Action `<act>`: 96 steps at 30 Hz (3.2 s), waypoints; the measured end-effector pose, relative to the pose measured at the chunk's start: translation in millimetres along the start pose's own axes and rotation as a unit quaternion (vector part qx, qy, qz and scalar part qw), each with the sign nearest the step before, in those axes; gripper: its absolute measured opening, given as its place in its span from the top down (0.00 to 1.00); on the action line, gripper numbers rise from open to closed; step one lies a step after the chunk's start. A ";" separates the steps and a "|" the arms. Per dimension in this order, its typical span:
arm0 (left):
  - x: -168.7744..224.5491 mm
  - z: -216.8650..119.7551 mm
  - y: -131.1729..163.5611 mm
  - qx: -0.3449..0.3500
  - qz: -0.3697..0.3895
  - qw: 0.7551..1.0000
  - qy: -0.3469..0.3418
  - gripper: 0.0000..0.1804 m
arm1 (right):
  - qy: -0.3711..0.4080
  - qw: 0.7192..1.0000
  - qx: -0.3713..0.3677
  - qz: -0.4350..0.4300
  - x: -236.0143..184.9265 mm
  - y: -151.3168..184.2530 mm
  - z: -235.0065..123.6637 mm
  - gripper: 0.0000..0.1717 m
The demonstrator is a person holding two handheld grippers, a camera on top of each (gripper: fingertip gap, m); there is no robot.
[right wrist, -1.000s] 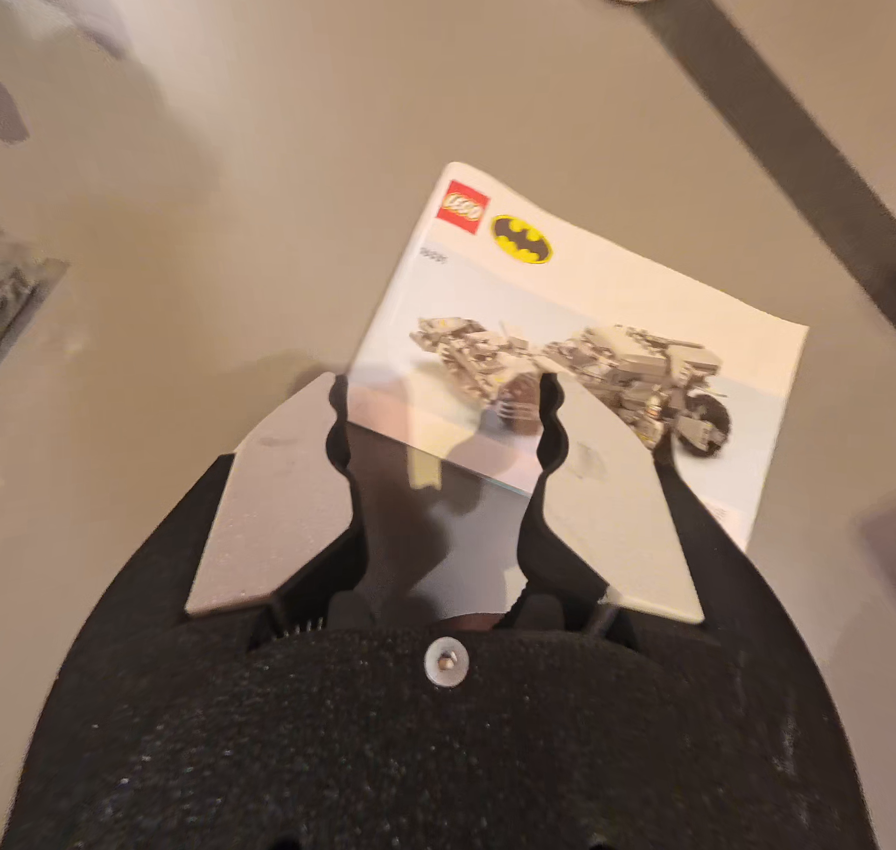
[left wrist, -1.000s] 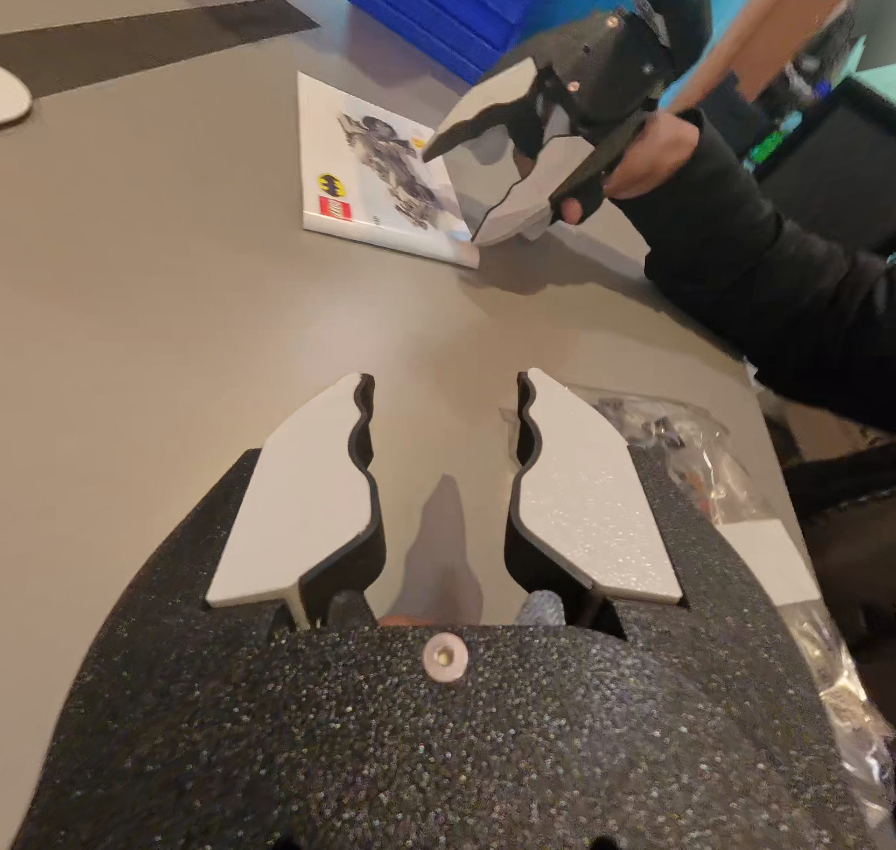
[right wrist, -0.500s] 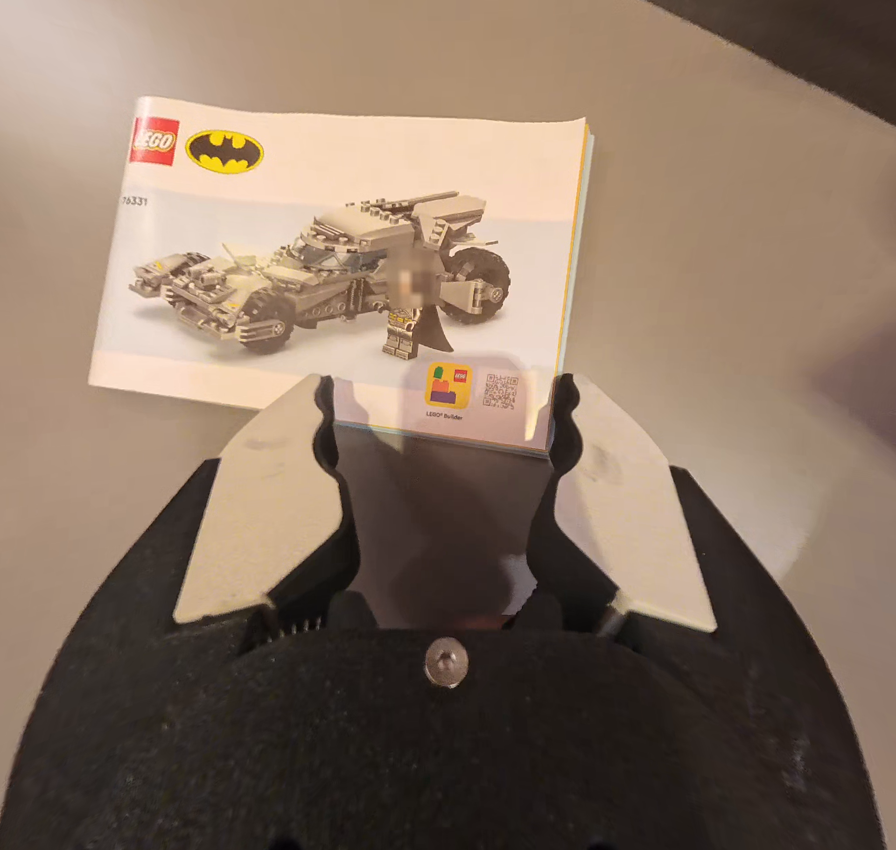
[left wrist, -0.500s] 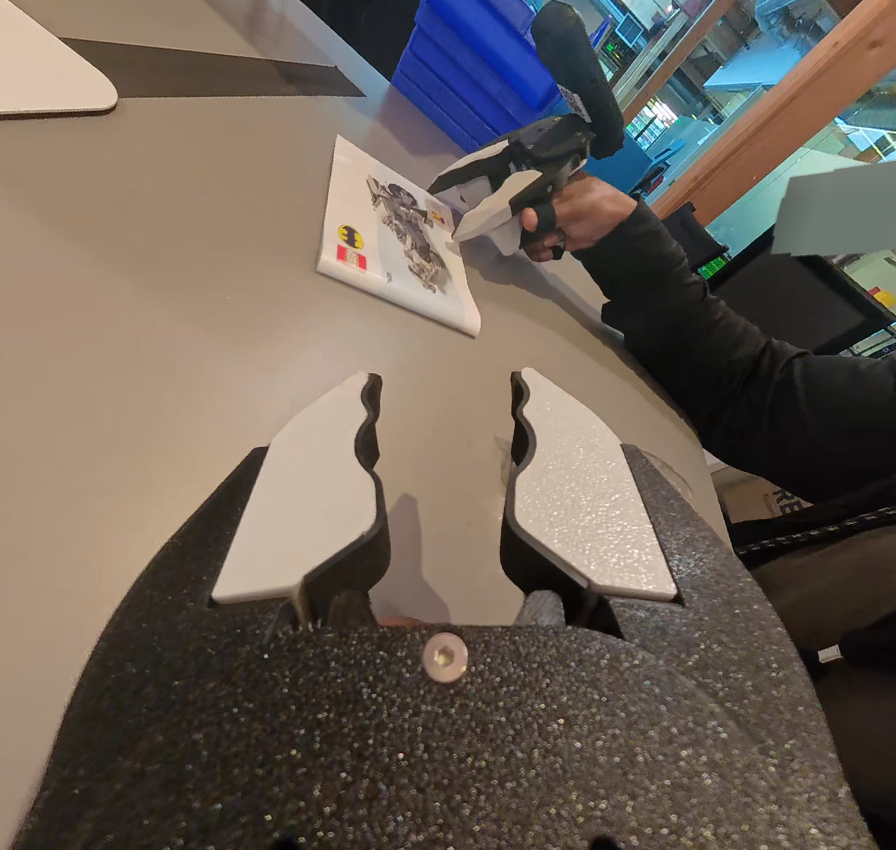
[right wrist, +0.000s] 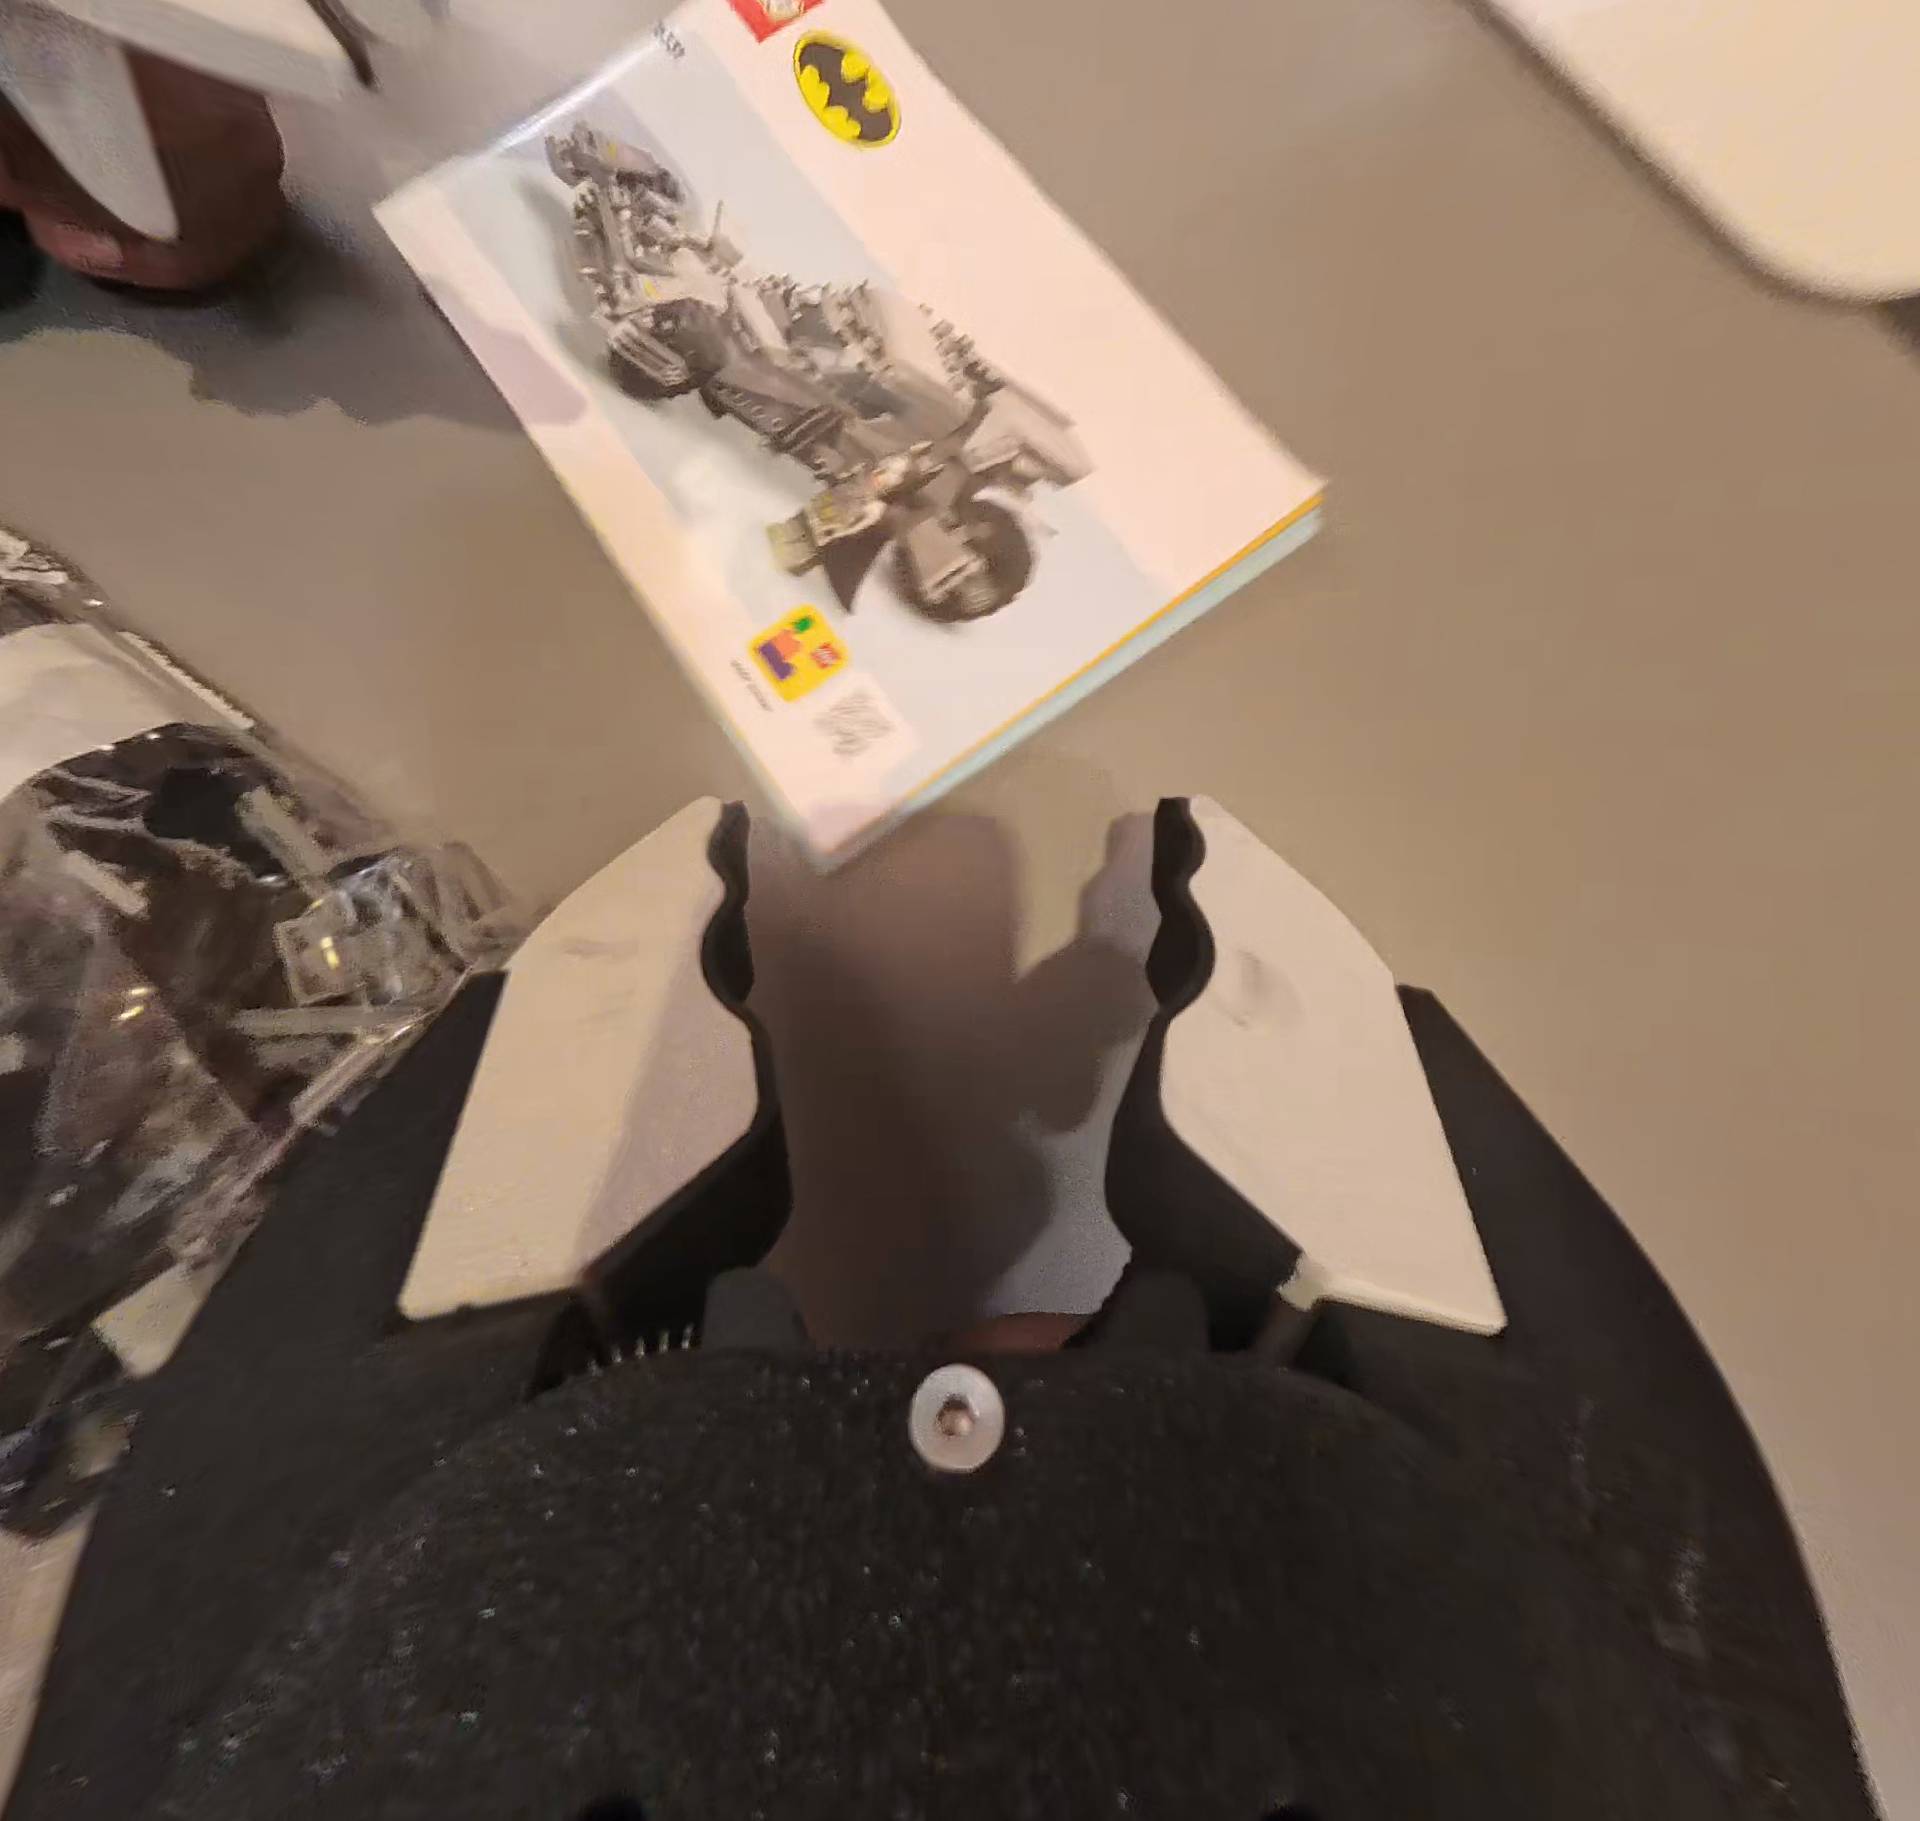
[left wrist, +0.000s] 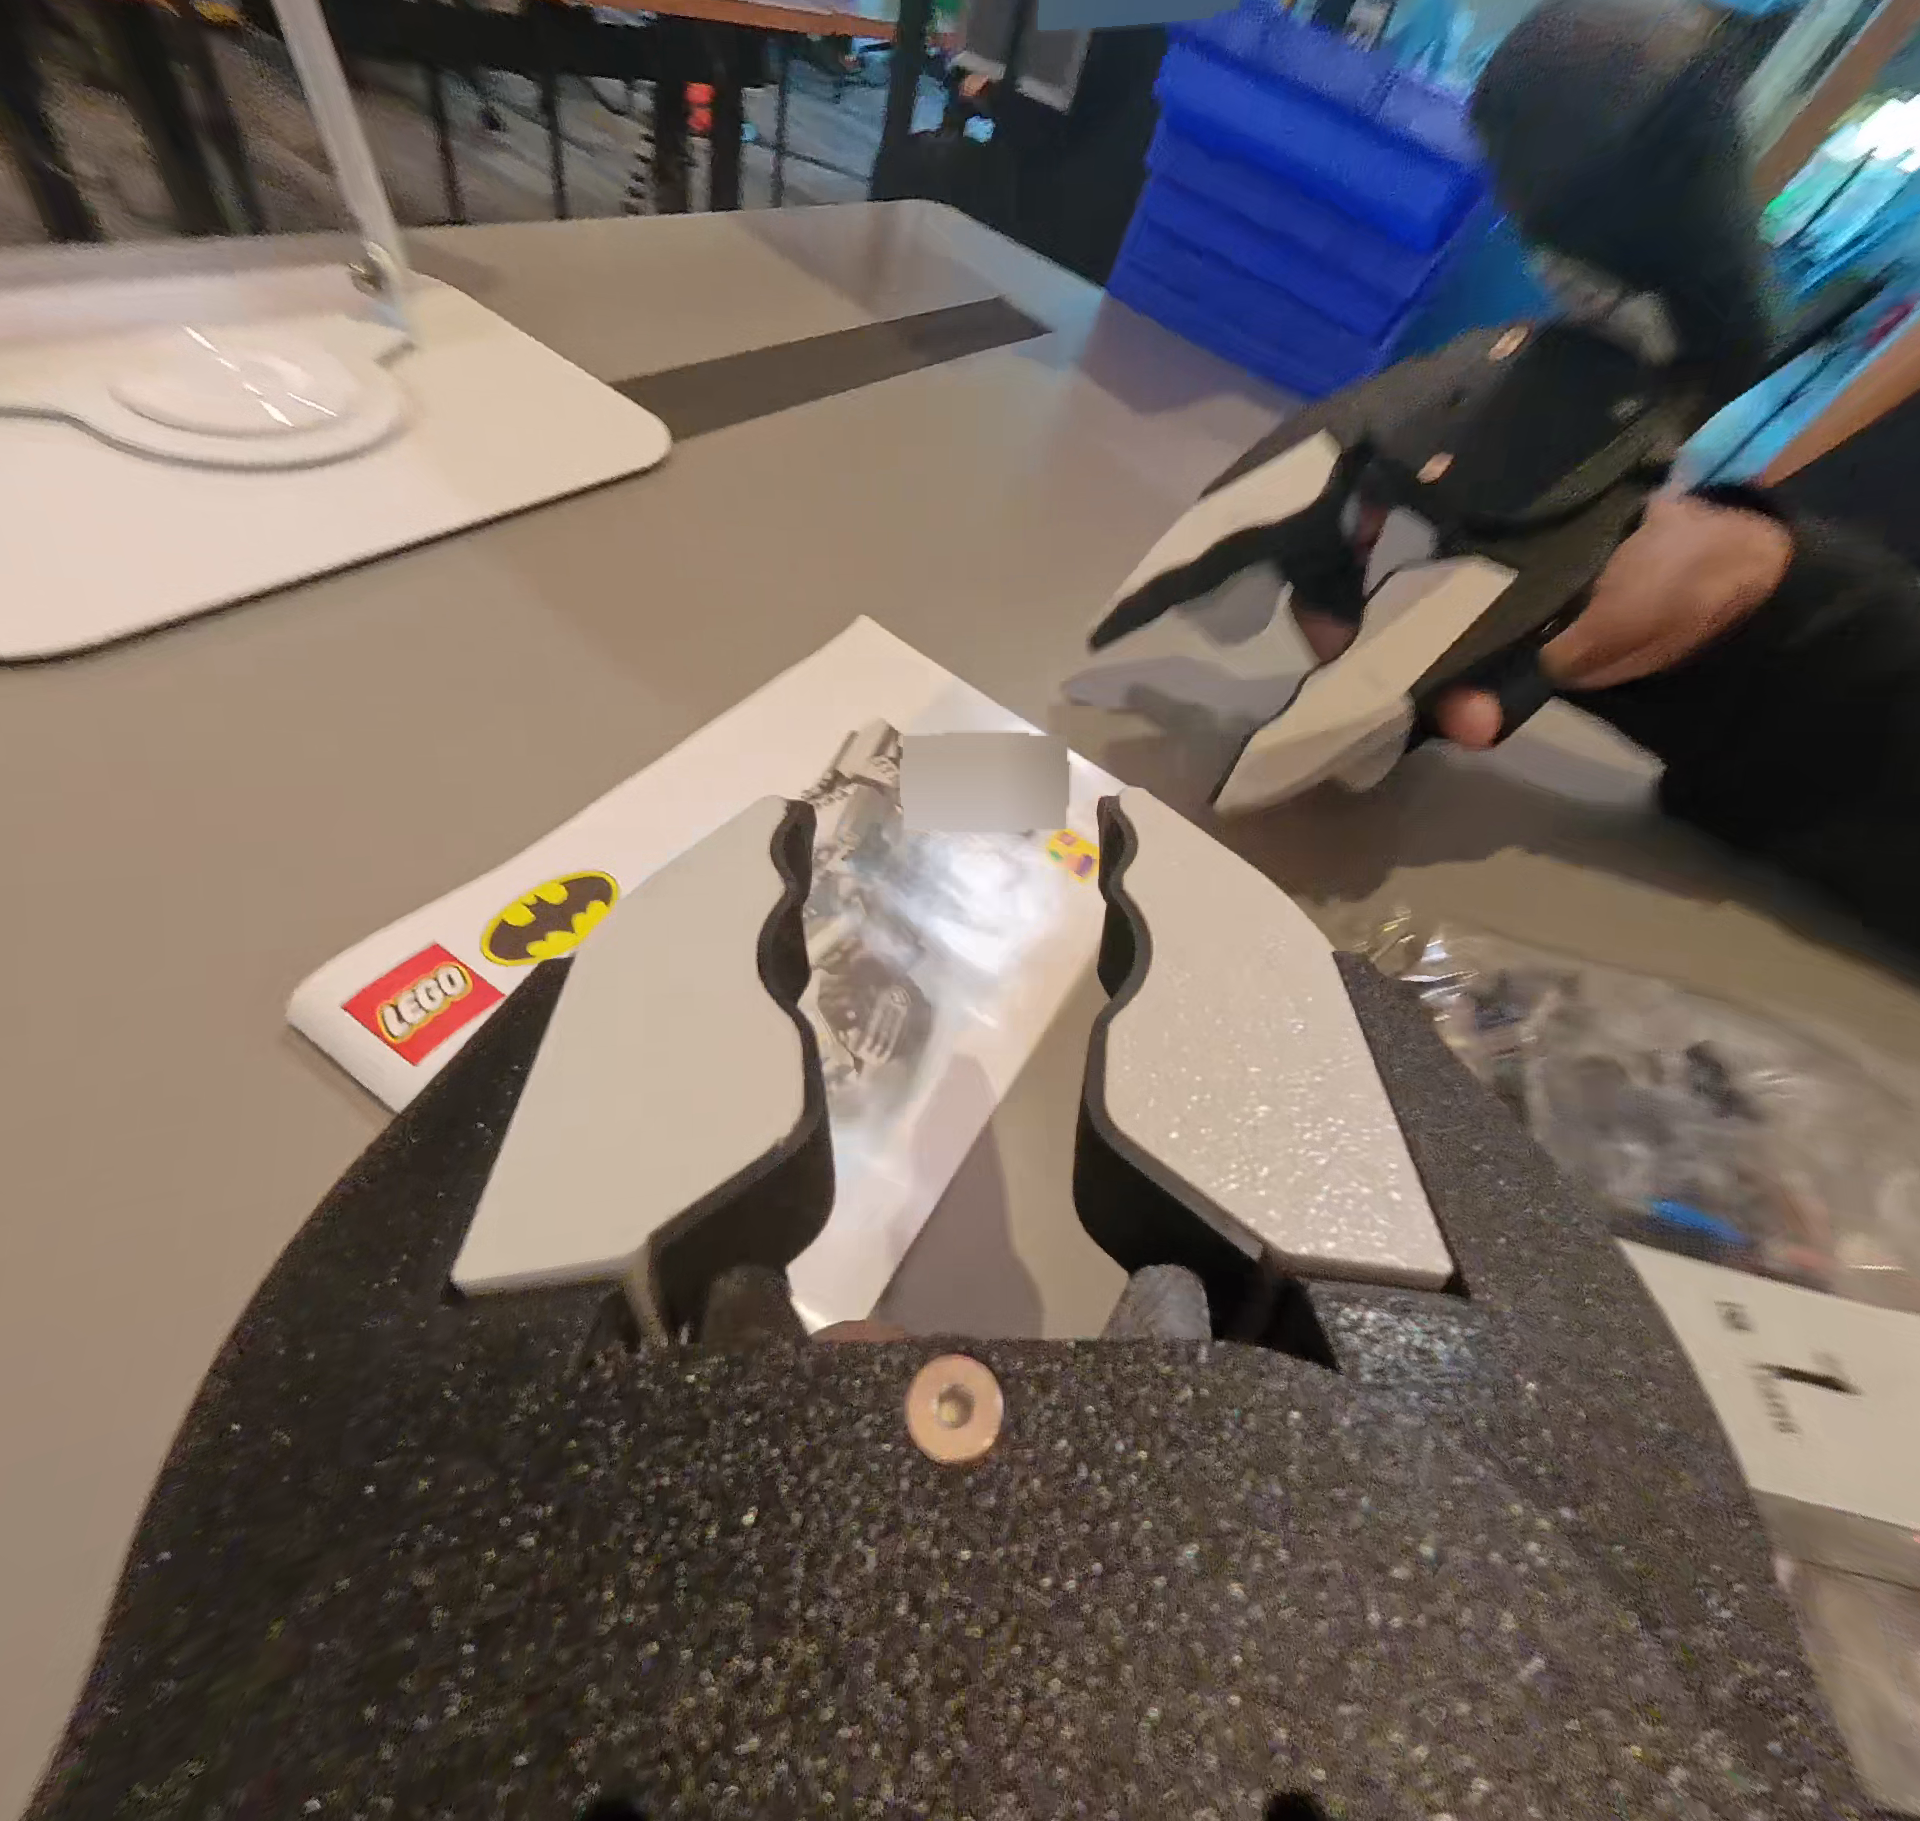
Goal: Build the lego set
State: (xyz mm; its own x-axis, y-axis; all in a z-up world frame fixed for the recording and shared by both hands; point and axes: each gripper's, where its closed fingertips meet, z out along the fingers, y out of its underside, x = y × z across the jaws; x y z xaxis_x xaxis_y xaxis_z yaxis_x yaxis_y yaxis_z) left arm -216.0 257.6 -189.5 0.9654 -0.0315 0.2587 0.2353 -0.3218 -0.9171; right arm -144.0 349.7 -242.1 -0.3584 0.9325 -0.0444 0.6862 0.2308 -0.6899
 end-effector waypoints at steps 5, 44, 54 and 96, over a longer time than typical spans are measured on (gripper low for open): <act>2.6 4.3 9.3 -0.038 0.091 0.994 -0.040 0.70 | 0.018 0.997 0.068 -0.036 32.4 -32.9 0.2 0.57; 18.6 24.4 43.1 -0.142 0.246 0.956 -0.076 0.70 | 0.490 0.861 -0.103 0.085 276.1 31.8 -270.3 0.63; 21.8 28.7 52.9 -0.170 0.291 0.938 -0.083 0.70 | 0.302 0.837 -0.349 0.293 326.8 121.8 -272.5 0.64; 23.3 28.0 53.9 -0.168 0.318 0.928 -0.096 0.71 | 0.304 0.884 -0.249 -0.255 -3.3 117.8 -112.4 0.73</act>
State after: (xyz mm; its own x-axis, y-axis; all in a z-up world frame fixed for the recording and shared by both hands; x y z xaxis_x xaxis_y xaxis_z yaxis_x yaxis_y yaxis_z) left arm -177.7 266.0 -241.4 0.9069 -0.1579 -0.3907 -0.4063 -0.5732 -0.7116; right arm 9.2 405.0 -242.0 -0.3983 0.6142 0.6813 0.7814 0.6162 -0.0988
